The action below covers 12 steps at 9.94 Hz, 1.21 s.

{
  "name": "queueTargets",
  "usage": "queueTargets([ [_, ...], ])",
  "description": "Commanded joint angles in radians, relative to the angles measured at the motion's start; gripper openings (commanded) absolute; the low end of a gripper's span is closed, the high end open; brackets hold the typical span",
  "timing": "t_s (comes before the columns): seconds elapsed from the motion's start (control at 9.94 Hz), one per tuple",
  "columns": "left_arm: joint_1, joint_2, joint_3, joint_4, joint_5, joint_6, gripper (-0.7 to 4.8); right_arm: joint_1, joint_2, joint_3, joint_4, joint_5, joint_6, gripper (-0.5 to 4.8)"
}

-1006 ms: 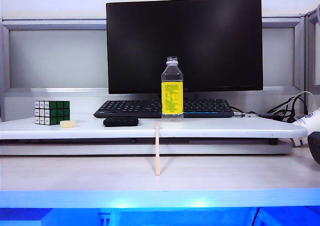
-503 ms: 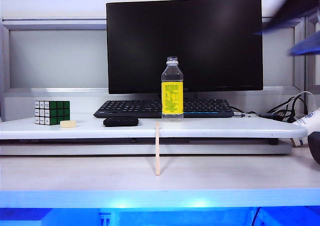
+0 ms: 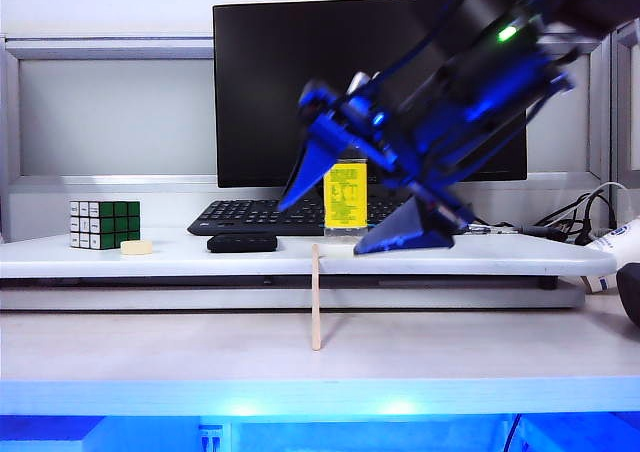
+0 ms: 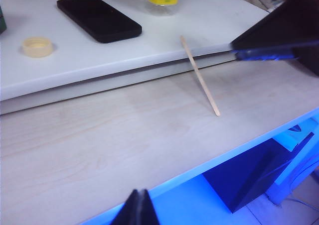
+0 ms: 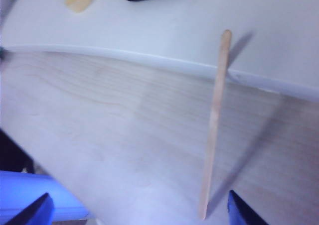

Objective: Grab a stick from the table and stick it in a plastic bottle.

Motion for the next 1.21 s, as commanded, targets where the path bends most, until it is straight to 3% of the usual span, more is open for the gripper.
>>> queueTargets([
  [0.1, -0.001, 0.001, 0.000, -0.013, 0.012, 0.003, -0.06, 0.006, 0.190, 0.142, -0.013, 0.046, 0.001, 4.79],
  [0.5, -0.001, 0.001, 0.000, -0.012, 0.012, 0.003, -0.06, 0.006, 0.242, 0.162, -0.006, 0.078, 0.001, 4.79],
  [0.6, -0.001, 0.001, 0.000, -0.012, 0.012, 0.003, -0.06, 0.006, 0.255, 0.178, -0.007, 0.077, 0.001, 4.22],
  [0.7, -0.001, 0.001, 0.000, -0.012, 0.012, 0.003, -0.06, 0.005, 0.259, 0.180, -0.003, 0.079, 0.001, 2.98],
  [1.01, -0.001, 0.001, 0.000, -0.012, 0.011, 0.003, -0.06, 0.005, 0.259, 0.180, -0.004, 0.100, 0.000, 2.01],
  [1.21, -0.001, 0.001, 0.000, -0.012, 0.012, 0.003, -0.06, 0.005, 0.259, 0.180, -0.004, 0.106, 0.000, 0.69],
])
